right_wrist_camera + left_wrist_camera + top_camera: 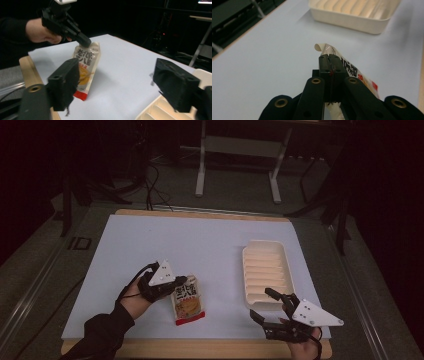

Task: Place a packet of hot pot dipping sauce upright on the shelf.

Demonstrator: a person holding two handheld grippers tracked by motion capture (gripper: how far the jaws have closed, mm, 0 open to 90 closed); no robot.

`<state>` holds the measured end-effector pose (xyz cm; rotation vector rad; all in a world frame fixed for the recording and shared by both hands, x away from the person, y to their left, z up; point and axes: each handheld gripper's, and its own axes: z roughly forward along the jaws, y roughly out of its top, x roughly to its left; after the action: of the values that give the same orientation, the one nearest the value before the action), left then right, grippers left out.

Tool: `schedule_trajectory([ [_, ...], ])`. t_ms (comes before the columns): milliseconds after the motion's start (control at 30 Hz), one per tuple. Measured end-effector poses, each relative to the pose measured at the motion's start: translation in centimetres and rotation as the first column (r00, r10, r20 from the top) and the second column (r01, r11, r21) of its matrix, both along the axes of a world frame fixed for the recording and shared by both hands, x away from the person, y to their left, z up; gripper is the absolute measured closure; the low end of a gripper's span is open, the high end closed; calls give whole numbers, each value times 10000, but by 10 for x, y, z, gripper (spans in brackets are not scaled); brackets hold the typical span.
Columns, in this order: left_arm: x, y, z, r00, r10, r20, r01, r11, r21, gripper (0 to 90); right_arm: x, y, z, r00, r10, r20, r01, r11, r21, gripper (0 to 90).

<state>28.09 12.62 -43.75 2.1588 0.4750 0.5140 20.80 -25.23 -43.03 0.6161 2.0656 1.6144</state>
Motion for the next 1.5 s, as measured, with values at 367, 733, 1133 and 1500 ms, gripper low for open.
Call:
schedule_trajectory([
  [367,-19,1,3,9943,-822,682,850,9957,-382,900,8,14,7,9934,575,-989,-548,9981,293,106],
  [733,-42,-2,5,9863,-1191,1139,1244,9914,-409,900,25,55,16,9715,2289,-623,-2327,9706,-623,215],
  [1133,-51,-4,6,9887,-1108,1013,1167,9917,-542,900,58,111,-2,9228,3587,-1407,-3783,9128,-1538,437],
  [1500,-49,-4,6,9895,-1228,758,1283,9891,-725,900,74,129,-8,9000,3954,-1834,-4314,8684,-2446,612],
])
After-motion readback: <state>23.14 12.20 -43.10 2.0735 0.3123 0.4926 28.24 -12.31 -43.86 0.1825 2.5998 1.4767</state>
